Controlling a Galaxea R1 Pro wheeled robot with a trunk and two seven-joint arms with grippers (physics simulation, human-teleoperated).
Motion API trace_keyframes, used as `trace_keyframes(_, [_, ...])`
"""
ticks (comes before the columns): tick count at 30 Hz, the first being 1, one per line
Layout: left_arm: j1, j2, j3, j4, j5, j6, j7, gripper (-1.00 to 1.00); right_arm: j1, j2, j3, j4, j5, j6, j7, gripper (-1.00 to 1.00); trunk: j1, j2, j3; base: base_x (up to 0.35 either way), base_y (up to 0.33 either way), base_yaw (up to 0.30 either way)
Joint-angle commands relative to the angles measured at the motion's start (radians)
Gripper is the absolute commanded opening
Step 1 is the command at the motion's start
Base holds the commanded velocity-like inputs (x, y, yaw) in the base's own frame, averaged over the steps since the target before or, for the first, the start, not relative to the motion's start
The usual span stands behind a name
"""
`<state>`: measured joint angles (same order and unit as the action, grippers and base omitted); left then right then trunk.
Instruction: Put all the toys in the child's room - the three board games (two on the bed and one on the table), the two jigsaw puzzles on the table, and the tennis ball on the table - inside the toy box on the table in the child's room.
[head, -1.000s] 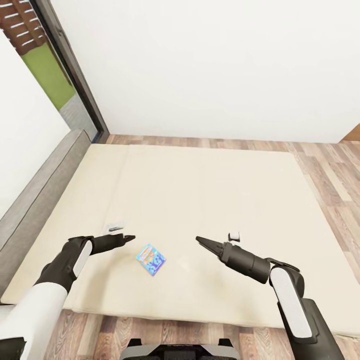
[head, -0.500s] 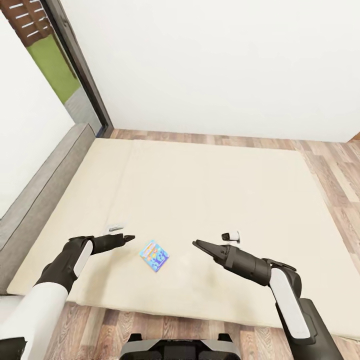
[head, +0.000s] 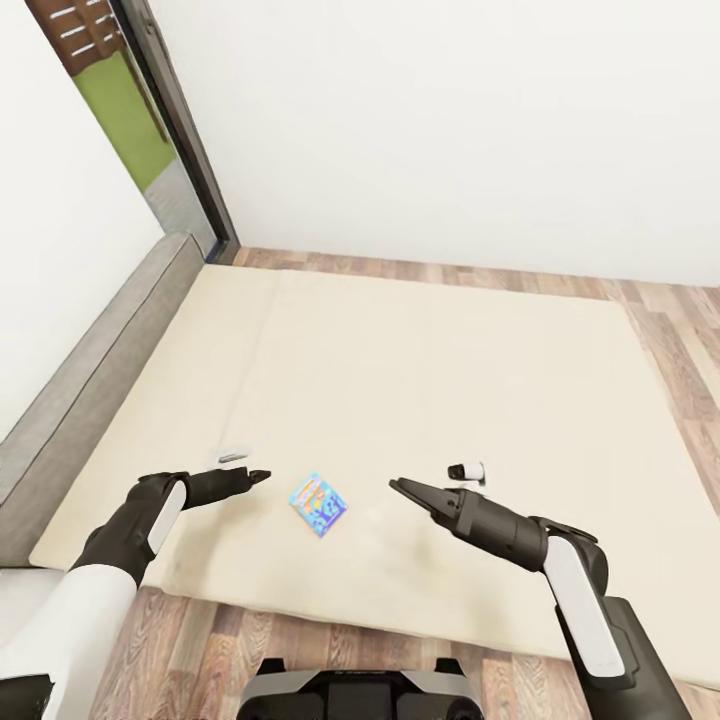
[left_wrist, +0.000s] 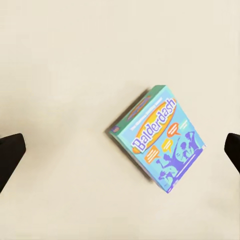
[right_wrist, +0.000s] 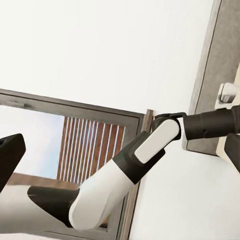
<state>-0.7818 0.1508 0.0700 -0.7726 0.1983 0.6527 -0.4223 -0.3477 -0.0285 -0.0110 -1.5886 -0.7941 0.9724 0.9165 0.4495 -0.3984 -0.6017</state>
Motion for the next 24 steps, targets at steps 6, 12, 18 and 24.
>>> trace_keyframes(6, [-0.001,0.0,0.002,-0.001,0.003,0.007,-0.002,1.0,-0.001,0.0,-0.02,0.0,0.001,0.003,0.004,1.0,0.0,-0.002,-0.004,0.0,0.0,-0.07])
trace_keyframes(12, [-0.001,0.0,0.002,-0.001,0.003,0.007,-0.004,1.0,-0.001,0.001,-0.031,0.0,0.001,0.004,0.004,1.0,0.0,-0.002,-0.004,0.0,0.0,-0.034])
trace_keyframes(18, [-0.001,0.0,0.002,-0.001,0.004,0.007,-0.004,1.0,-0.001,0.0,-0.033,0.001,0.001,0.005,0.004,1.0,0.0,-0.002,-0.004,0.0,0.0,-0.008])
trace_keyframes(24, [-0.001,0.0,0.003,-0.002,0.004,0.006,-0.005,1.0,-0.001,0.0,-0.033,0.0,0.001,0.004,0.004,1.0,0.0,-0.002,-0.004,0.0,0.0,-0.018])
